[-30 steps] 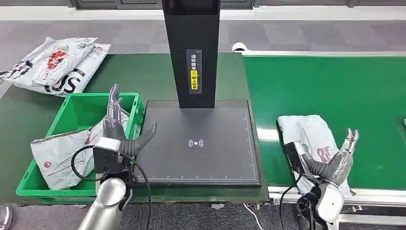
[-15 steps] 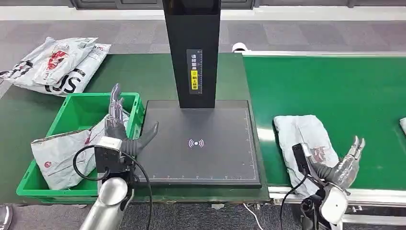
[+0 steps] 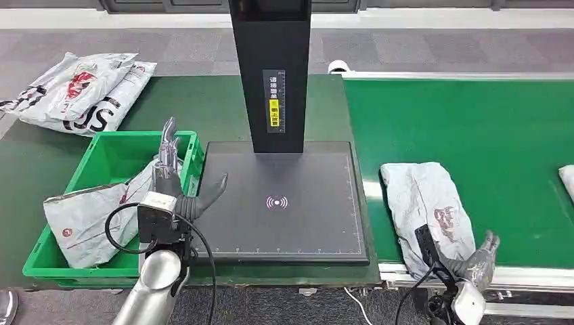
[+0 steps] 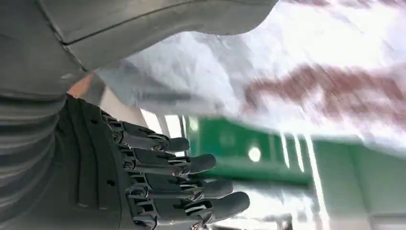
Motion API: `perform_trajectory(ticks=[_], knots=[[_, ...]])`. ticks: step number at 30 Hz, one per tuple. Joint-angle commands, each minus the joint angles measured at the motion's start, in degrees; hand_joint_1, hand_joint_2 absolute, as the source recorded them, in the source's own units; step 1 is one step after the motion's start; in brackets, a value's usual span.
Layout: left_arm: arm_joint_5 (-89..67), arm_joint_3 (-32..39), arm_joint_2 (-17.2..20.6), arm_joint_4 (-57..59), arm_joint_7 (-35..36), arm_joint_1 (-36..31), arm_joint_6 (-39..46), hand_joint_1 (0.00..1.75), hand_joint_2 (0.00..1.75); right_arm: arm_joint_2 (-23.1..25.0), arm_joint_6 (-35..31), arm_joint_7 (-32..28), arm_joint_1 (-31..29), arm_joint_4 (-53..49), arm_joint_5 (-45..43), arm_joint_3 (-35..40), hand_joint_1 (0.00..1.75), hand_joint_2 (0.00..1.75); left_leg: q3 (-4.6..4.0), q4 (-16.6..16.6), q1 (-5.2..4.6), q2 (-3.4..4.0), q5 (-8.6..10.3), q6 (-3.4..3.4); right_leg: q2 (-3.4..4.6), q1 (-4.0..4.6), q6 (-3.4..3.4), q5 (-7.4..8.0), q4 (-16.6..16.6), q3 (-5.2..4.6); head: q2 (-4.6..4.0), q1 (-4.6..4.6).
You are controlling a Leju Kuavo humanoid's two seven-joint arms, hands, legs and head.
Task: Moved the parcel from conveyor to table for the left to box.
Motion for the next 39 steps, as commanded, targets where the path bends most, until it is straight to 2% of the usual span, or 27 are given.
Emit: perform_trajectory(ticks=[1,8,9,10,11,14,24,28,30,33,34,36,39], knots=[[-0.37,0.56,0.49,-0.08,0.42,0.15,-0.5,0.0,1.75,-1.68,4.39,3.36,-3.64,9.96,2.0,0.17,0.0,1.75,0.08,-0.04,0.02,0.11,0.0,0.02,0.05,0.03,-0.02,0.04,-0.07,0.08,0.0,0.0],[-1.01,0.74,0.92,-2.07,0.57,1.25,-0.74,0.0,1.75,-1.66,5.54,2.06,-3.68,9.94,1.77,1.4,0.0,1.75,0.13,-0.09,0.02,0.14,0.0,-0.02,0.08,0.02,-0.01,0.04,-0.11,0.14,-0.02,0.0],[-1.16,0.76,0.86,-2.2,0.76,1.24,-0.85,0.0,1.75,-1.54,5.28,1.8,-3.62,9.37,1.77,1.72,1.19,1.75,0.18,-0.14,0.02,0.16,0.01,-0.02,0.07,0.03,-0.01,0.06,-0.18,0.2,-0.02,-0.02],[-1.16,0.76,0.86,-2.2,0.76,1.24,-0.85,0.0,1.75,-1.54,5.28,1.8,-3.62,9.37,1.77,1.72,1.19,1.75,0.11,-0.07,0.02,0.12,0.0,-0.01,0.06,0.03,-0.02,0.04,-0.1,0.13,0.0,0.0],[-1.16,0.76,0.86,-2.2,0.76,1.24,-0.85,0.0,1.75,-1.54,5.28,1.8,-3.62,9.37,1.77,1.72,1.57,1.75,0.07,-0.05,0.0,0.08,0.0,0.0,0.03,0.01,-0.02,0.03,-0.05,0.08,0.0,-0.02],[-1.58,1.05,0.65,-2.46,0.92,1.4,-0.85,0.0,1.75,-1.08,5.05,0.76,-2.91,7.24,0.77,2.56,1.75,1.75,0.11,-0.08,-0.01,0.11,0.01,0.01,0.05,0.0,-0.02,0.04,-0.08,0.12,-0.02,-0.02],[-2.36,1.15,0.57,-2.9,1.53,0.97,-0.57,0.0,1.75,0.81,4.69,-1.32,-1.09,-1.86,-1.48,6.72,1.75,1.75,0.11,-0.06,0.03,0.14,0.0,0.0,0.06,0.04,-0.04,0.04,-0.07,0.11,0.0,-0.02],[-2.5,1.48,0.24,-3.23,1.96,0.37,-0.68,0.0,1.75,2.48,3.23,-5.05,0.72,-11.59,-5.32,9.92,1.75,1.75,0.11,-0.08,-0.01,0.2,0.01,-0.02,0.11,0.01,-0.07,0.04,-0.04,0.06,-0.02,-0.02],[-2.6,1.49,0.17,-3.21,2.09,0.21,-0.74,0.0,1.75,3.05,4.58,-4.62,1.29,-15.03,-5.49,11.2,1.75,1.75,0.07,-0.05,-0.03,0.18,0.01,-0.01,0.1,-0.01,-0.05,0.03,-0.01,0.02,0.0,0.0],[-2.6,1.49,0.18,-3.18,2.09,0.28,-0.73,0.0,1.75,3.0,4.62,-4.62,1.48,-14.96,-5.49,11.18,1.75,1.75,0.03,-0.01,0.0,0.15,0.01,0.0,0.09,0.01,-0.02,0.04,0.0,0.02,0.0,0.0],[-2.66,1.4,0.08,-2.61,2.07,0.0,-0.73,0.0,1.75,4.07,1.66,-14.34,1.62,-18.99,-14.54,12.83,1.75,1.75,0.1,-0.07,0.01,0.18,0.02,0.0,0.1,0.02,-0.03,0.06,-0.06,0.08,0.0,0.0],[-2.67,1.26,-0.06,-2.06,2.05,-0.25,-0.58,0.0,1.75,4.5,3.9,-10.77,2.19,-23.45,-13.76,15.1,1.75,1.75,0.07,-0.04,0.01,0.15,0.03,-0.01,0.07,0.02,-0.04,0.05,-0.03,0.05,-0.02,-0.02],[-2.67,1.25,-0.04,-1.98,2.05,-0.29,-0.56,0.0,1.75,4.52,4.29,-10.1,2.35,-24.22,-13.59,15.51,1.75,1.75,0.01,-0.02,-0.04,0.14,0.03,-0.01,0.09,-0.04,-0.02,0.04,0.04,-0.02,0.0,0.0]])
